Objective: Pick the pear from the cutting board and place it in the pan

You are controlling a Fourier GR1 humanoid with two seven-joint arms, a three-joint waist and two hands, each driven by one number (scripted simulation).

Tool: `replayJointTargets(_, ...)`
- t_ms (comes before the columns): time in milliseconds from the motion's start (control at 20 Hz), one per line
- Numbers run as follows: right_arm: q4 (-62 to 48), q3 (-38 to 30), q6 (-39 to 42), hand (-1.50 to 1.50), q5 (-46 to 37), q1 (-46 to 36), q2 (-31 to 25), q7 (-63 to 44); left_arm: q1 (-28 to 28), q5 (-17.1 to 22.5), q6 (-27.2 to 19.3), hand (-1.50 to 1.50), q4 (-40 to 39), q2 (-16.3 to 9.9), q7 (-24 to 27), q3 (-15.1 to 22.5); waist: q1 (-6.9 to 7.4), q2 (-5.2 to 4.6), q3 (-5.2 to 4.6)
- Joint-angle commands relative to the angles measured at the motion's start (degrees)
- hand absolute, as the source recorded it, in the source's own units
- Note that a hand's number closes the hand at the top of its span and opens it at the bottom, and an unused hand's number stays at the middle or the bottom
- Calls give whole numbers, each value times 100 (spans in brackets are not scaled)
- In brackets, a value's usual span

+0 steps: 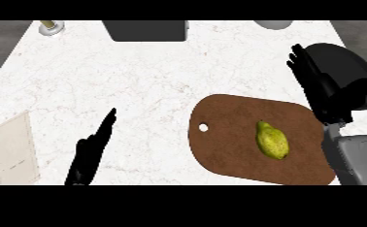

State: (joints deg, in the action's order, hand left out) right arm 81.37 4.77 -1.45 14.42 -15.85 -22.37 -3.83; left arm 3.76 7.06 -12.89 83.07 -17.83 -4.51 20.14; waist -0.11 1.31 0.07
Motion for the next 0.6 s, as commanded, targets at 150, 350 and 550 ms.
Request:
replayJointTargets(150,-258,255,2166,150,1925,156,967,678,-760,-3,-249,0,443,-68,315,-592,277,-208,73)
replayJointTargets(350,-859,153,3846,150,2519,860,721,1455,-1174,360,-291,0,541,-124,305,-1188,83,-228,38)
replayJointTargets(550,-1857,-766,4521,-150,2084,1253,104,2846,-1493,448,-228,0,373,-256,85,-1400,-29,-217,32)
